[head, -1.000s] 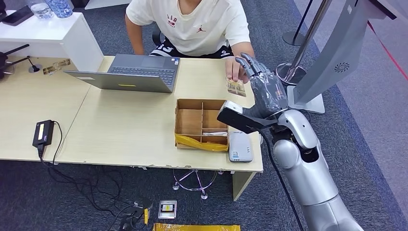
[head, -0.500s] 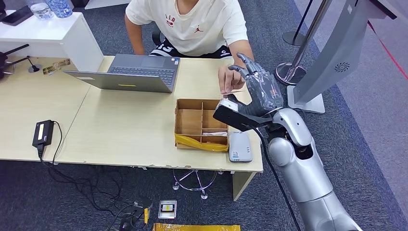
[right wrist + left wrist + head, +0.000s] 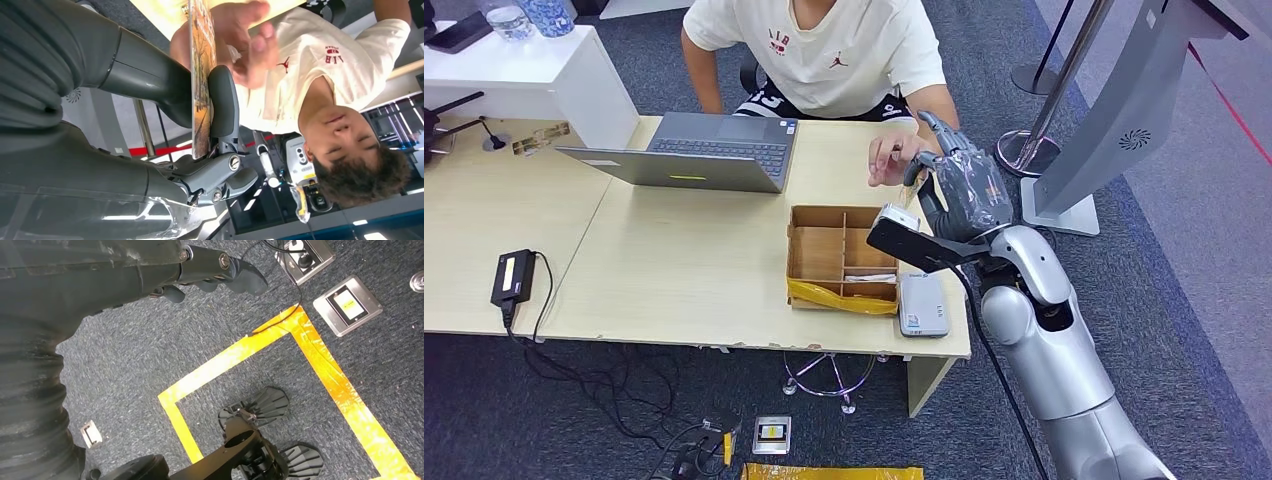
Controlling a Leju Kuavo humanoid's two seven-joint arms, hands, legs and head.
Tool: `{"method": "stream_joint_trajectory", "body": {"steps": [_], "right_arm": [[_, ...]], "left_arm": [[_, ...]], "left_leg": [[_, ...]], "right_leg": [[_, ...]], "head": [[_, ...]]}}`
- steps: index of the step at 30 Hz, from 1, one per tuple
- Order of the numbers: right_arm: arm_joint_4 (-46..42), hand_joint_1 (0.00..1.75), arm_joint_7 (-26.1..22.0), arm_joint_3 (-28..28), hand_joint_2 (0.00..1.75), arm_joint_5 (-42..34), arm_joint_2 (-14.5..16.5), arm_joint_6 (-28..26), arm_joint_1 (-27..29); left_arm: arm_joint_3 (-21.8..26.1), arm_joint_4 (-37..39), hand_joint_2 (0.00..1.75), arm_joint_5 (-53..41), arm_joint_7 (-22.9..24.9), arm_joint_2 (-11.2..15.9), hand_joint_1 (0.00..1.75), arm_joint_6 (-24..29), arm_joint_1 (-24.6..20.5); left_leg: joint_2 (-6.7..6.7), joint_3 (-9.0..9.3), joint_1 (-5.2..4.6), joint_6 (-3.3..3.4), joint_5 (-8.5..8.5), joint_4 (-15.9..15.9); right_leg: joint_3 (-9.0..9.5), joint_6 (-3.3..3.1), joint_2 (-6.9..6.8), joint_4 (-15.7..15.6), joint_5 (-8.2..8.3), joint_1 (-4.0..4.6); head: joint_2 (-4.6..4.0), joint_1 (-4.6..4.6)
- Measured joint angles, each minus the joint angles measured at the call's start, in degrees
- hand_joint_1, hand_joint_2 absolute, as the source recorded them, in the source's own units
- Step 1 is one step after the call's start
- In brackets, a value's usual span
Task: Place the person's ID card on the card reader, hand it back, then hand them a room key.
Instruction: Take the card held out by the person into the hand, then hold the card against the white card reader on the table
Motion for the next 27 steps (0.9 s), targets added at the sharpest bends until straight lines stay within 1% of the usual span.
{"method": "stream_joint_trajectory", "body": {"steps": [11,14,20,27], "right_arm": [[0.22,1.75,0.94,-0.01,1.75,-0.81,-0.17,-1.02,1.53],[1.06,1.75,1.37,-0.04,1.75,-1.53,-0.32,-2.26,2.63],[7.24,1.75,-0.53,-0.05,1.75,-4.13,-1.42,-6.16,5.31],[14.39,1.75,-0.78,-0.03,1.75,-5.32,-2.15,-6.82,7.04]], "left_arm": [[0.0,0.0,1.75,-0.1,-0.41,0.0,0.0,0.05,0.03],[0.01,0.0,1.75,-0.09,-0.4,0.02,0.0,0.08,0.05],[0.02,0.0,1.75,-0.08,0.6,0.02,0.0,0.07,0.14],[0.04,0.0,1.75,-0.13,1.47,0.02,0.0,0.01,0.2]], "left_leg": [[0.05,0.0,0.0,-0.01,0.0,0.0],[0.09,0.01,0.0,-0.03,-0.02,0.0],[0.1,-0.01,0.0,-0.06,-0.05,0.0],[0.12,-0.02,0.01,-0.1,-0.07,0.0]], "right_leg": [[-0.03,0.0,0.07,0.0,0.0,0.0],[-0.05,0.0,0.11,-0.01,0.0,0.0],[-0.06,0.0,0.12,-0.01,0.0,0.0],[-0.09,0.0,0.15,-0.01,0.0,0.0]], "head": [[0.01,-0.01],[0.01,-0.01],[0.0,-0.01],[0.0,-0.01]]}}
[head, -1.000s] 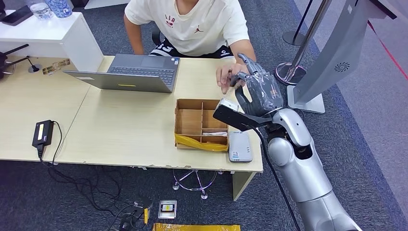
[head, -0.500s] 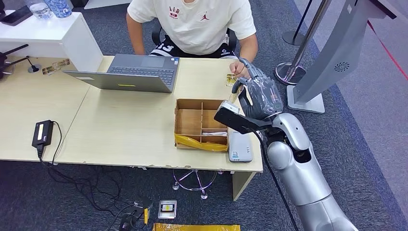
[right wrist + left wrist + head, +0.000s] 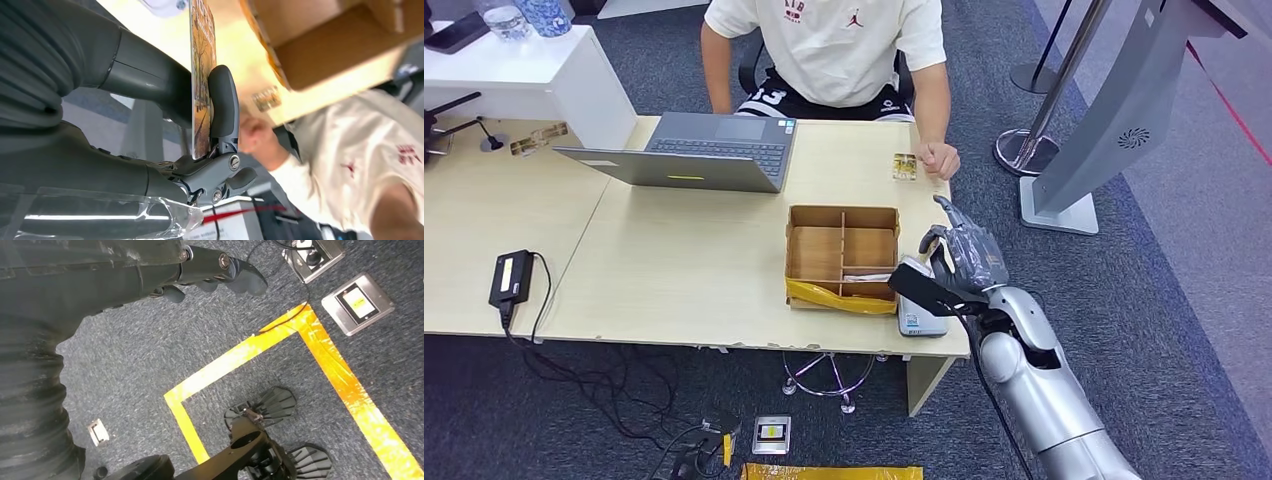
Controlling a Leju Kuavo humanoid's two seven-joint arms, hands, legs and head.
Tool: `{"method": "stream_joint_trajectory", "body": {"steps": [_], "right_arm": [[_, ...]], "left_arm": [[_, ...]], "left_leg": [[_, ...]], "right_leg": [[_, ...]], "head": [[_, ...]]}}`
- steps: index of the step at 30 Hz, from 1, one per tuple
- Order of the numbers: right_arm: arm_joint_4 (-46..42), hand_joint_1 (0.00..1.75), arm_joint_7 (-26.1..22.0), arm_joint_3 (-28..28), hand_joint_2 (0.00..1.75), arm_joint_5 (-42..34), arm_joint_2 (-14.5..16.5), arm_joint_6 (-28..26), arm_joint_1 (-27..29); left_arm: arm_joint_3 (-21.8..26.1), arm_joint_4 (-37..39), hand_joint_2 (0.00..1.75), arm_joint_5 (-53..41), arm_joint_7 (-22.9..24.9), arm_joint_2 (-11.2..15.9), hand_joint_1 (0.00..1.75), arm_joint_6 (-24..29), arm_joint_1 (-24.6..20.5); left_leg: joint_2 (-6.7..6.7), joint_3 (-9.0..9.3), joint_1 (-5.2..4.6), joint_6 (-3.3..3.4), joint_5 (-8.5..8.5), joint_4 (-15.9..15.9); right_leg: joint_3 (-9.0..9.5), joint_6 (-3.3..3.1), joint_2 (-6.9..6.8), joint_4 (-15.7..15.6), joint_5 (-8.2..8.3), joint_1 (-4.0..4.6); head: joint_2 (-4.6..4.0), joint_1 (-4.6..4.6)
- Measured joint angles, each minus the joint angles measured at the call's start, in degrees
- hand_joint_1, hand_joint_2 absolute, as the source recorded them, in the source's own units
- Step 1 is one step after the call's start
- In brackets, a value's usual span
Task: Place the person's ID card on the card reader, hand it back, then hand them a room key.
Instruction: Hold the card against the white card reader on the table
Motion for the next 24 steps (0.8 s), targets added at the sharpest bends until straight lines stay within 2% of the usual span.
{"method": "stream_joint_trajectory", "body": {"steps": [10,24], "right_arm": [[7.62,1.75,-0.73,0.03,1.75,-1.55,-0.18,-1.25,1.39],[13.57,1.75,-1.69,0.24,1.75,-1.62,-0.23,-3.39,1.3]], "left_arm": [[0.0,0.0,1.75,-0.3,0.13,-0.01,0.0,0.01,0.09],[0.0,0.0,1.75,0.1,0.23,-0.02,0.0,0.07,0.41]], "left_leg": [[0.02,-0.01,0.0,-0.01,-0.02,0.0],[0.09,0.02,0.0,-0.01,-0.02,0.0]], "right_leg": [[-0.01,-0.01,0.01,0.0,-0.01,0.0],[0.01,-0.01,0.07,0.0,-0.01,0.0]], "head": [[0.01,0.0],[0.01,0.01]]}}
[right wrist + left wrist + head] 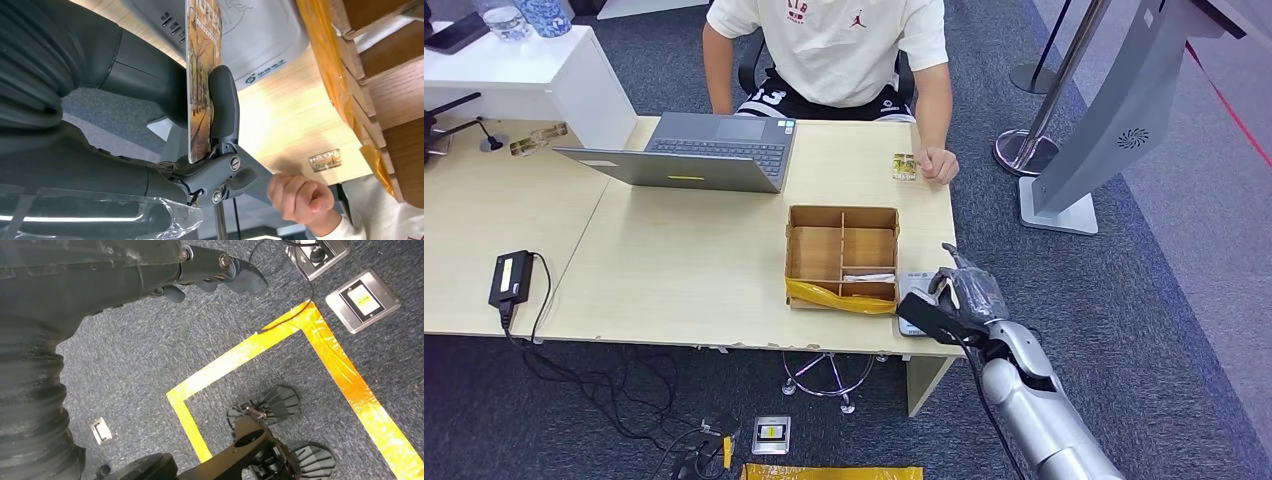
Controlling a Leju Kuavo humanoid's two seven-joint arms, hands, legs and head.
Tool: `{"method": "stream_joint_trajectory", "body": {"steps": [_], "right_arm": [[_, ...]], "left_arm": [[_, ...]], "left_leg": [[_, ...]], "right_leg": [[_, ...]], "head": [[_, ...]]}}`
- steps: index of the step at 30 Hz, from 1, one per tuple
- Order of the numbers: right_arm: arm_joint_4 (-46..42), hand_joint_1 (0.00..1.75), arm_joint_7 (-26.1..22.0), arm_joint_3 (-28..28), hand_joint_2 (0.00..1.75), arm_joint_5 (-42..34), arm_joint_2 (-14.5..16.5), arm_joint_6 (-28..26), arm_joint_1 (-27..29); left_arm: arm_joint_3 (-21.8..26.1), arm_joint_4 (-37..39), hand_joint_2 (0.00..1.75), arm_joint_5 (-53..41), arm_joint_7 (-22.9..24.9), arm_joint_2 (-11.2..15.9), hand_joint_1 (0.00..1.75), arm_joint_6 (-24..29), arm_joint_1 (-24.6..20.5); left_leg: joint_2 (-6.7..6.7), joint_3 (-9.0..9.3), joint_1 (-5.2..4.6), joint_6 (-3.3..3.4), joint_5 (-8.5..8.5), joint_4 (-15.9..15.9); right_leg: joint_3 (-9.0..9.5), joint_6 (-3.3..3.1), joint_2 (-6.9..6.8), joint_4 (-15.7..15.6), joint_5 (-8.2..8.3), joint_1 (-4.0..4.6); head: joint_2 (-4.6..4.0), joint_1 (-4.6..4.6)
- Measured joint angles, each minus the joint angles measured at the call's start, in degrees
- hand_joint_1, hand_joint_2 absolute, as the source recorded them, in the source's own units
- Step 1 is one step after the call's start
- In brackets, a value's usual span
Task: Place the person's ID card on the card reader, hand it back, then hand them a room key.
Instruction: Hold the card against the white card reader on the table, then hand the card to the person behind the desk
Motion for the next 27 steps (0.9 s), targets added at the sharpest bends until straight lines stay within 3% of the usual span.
{"method": "stream_joint_trajectory", "body": {"steps": [10,15,19,22,27], "right_arm": [[2.23,1.75,-0.57,0.01,1.75,-0.39,0.0,-1.82,-0.67],[1.57,1.75,-3.12,-0.2,1.75,-2.2,-0.01,-8.38,-0.86],[-4.1,1.75,-5.59,-2.13,1.75,-4.15,-0.01,-13.84,-2.06],[-9.31,1.75,-6.98,-4.45,1.75,-6.57,-0.02,-14.57,-5.71],[-16.95,1.75,-10.35,-8.68,1.75,-14.63,0.02,-9.73,-18.07]], "left_arm": [[0.0,0.0,1.75,-0.03,0.16,0.0,0.0,0.05,0.06],[0.0,0.01,1.75,-0.03,-0.87,0.09,0.0,0.52,0.32],[0.01,0.02,1.75,-0.6,-2.21,0.28,0.0,0.75,0.54],[0.02,0.02,1.75,-1.1,-2.26,0.27,0.0,1.59,0.51],[0.01,0.02,1.75,-1.98,-1.92,-0.21,0.0,1.93,0.27]], "left_leg": [[0.02,0.04,0.0,0.0,0.0,0.0],[0.02,0.01,0.0,0.0,0.0,0.0],[0.03,0.01,-0.01,0.0,0.0,0.01],[0.04,0.02,-0.02,0.01,0.02,0.02],[0.16,0.04,-0.06,0.06,0.07,0.03]], "right_leg": [[0.03,0.0,0.02,0.01,0.0,0.0],[0.03,0.0,0.01,0.02,0.01,0.0],[0.01,0.0,0.03,0.02,0.02,-0.01],[0.0,0.01,0.05,0.02,0.04,-0.02],[-0.03,0.03,0.16,0.03,0.1,-0.07]], "head": [[-0.01,-0.01],[0.01,-0.01],[0.0,-0.01],[0.0,0.0],[-0.01,0.0]]}}
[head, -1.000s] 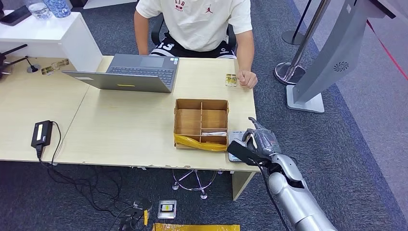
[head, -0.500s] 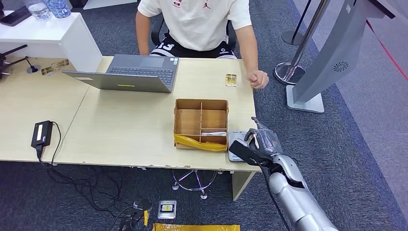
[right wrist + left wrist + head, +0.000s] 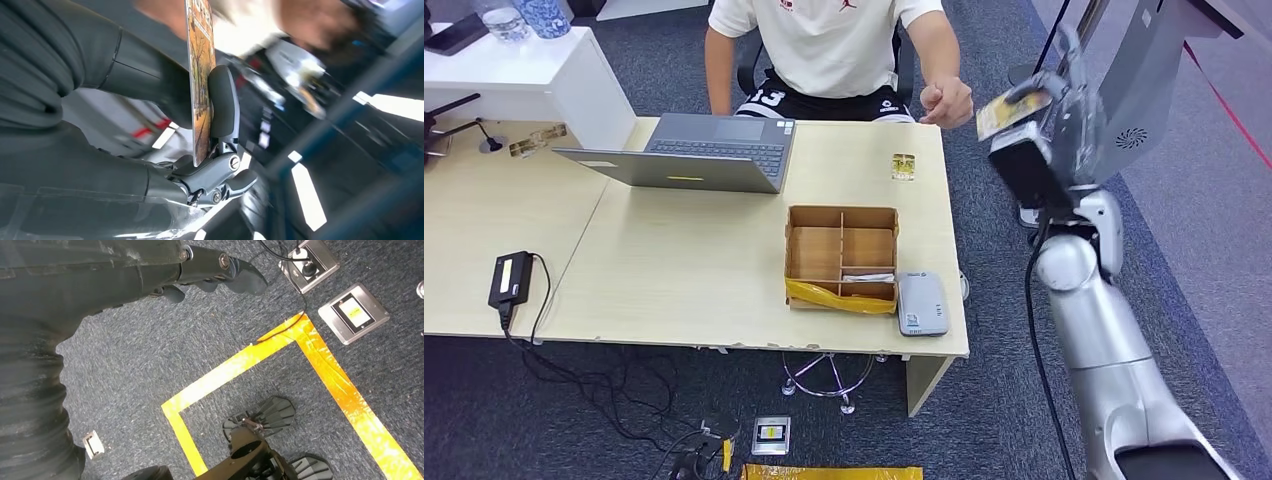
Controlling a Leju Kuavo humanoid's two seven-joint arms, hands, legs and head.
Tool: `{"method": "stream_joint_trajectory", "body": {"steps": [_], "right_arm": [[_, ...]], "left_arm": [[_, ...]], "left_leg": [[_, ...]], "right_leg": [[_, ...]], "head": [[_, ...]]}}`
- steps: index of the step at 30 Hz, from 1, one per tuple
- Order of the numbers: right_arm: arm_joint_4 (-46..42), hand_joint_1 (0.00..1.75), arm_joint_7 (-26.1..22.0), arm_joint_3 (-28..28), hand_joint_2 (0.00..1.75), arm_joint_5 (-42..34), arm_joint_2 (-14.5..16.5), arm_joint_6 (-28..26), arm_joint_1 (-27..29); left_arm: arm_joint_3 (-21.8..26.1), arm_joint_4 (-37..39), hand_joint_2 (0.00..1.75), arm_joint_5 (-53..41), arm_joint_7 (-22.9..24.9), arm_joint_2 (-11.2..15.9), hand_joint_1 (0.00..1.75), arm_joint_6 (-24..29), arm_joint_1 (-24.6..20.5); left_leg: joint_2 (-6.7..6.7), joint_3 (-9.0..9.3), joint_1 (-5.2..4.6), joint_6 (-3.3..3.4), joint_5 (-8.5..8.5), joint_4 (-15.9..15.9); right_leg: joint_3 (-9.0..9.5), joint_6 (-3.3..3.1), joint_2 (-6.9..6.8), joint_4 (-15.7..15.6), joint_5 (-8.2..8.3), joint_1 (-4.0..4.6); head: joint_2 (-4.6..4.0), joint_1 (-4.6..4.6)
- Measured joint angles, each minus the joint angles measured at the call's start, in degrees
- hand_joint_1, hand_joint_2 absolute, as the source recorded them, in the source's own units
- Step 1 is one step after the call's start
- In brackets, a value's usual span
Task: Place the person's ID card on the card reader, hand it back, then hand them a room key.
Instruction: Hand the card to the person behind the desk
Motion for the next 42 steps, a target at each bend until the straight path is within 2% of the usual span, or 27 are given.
{"method": "stream_joint_trajectory", "body": {"steps": [4,9,14,19,23,26,35,39,42], "right_arm": [[-1.05,1.75,-1.69,-0.43,1.75,-1.91,1.11,2.14,-8.19],[-0.59,1.75,-3.13,-0.43,1.75,-0.53,2.55,1.88,-12.36],[7.03,1.75,-4.07,0.35,1.75,5.05,5.32,1.94,-19.31],[18.18,1.75,1.2,3.38,1.75,14.12,8.41,4.04,-22.48],[24.88,1.75,7.33,6.32,1.75,19.75,9.15,8.63,-22.78],[29.32,1.75,11.4,8.18,1.75,21.26,9.18,12.09,-22.7],[35.26,1.74,13.87,10.33,1.75,22.29,8.72,14.55,-22.69],[36.43,0.0,14.23,10.98,1.75,22.14,8.01,14.34,-22.69],[36.99,0.0,14.24,11.02,1.75,21.0,7.55,12.51,-22.67]], "left_arm": [[-0.01,0.0,1.75,-0.56,0.37,-0.39,0.0,-0.33,-0.56],[-0.01,-0.01,1.75,-0.91,0.59,-0.69,0.0,-1.1,-1.02],[-0.03,-0.01,1.75,-1.08,0.51,-0.69,0.0,-2.37,-1.64],[-0.01,-0.03,1.75,-0.98,1.0,-0.78,0.0,-2.35,-1.88],[0.0,-0.06,1.75,-0.29,2.13,-0.93,0.0,-2.35,-1.89],[0.01,-0.07,1.75,0.45,2.75,-1.0,0.0,-2.33,-1.82],[0.01,-0.07,1.75,-0.07,2.85,-0.97,0.0,-2.5,-1.58],[-0.01,-0.16,1.75,-1.05,3.14,-0.97,0.0,-3.08,-1.84],[-0.01,-0.31,1.75,-1.45,3.51,-0.96,0.0,-3.34,-2.08]], "left_leg": [[0.03,0.0,0.01,0.0,0.0,0.0],[0.02,-0.07,0.03,0.0,-0.01,-0.01],[0.0,-0.12,0.05,-0.01,-0.01,-0.02],[-0.1,-0.12,0.09,-0.01,0.01,-0.02],[-0.13,-0.14,0.1,-0.01,0.01,-0.01],[-0.13,-0.15,0.09,-0.01,0.01,0.0],[-0.12,-0.15,0.1,-0.02,-0.01,0.0],[-0.1,-0.13,0.1,-0.02,-0.01,0.0],[-0.02,-0.12,0.1,-0.02,-0.01,0.0]], "right_leg": [[0.0,0.0,0.03,0.0,0.0,0.01],[-0.02,0.0,0.01,0.01,0.0,0.03],[-0.05,-0.01,0.0,0.02,-0.01,0.05],[-0.04,-0.01,-0.15,0.02,-0.01,0.1],[-0.04,-0.02,-0.17,-0.01,-0.01,0.11],[-0.05,-0.02,-0.17,-0.05,-0.01,0.1],[-0.1,-0.02,-0.11,-0.06,-0.01,0.11],[-0.1,-0.01,-0.09,-0.06,-0.01,0.11],[-0.1,-0.01,0.01,-0.06,0.0,0.11]], "head": [[0.0,-0.03],[0.01,-0.01],[0.01,0.01],[0.0,0.0],[0.01,0.0],[0.01,0.01],[0.0,0.0],[0.0,0.01],[0.0,0.01]]}}
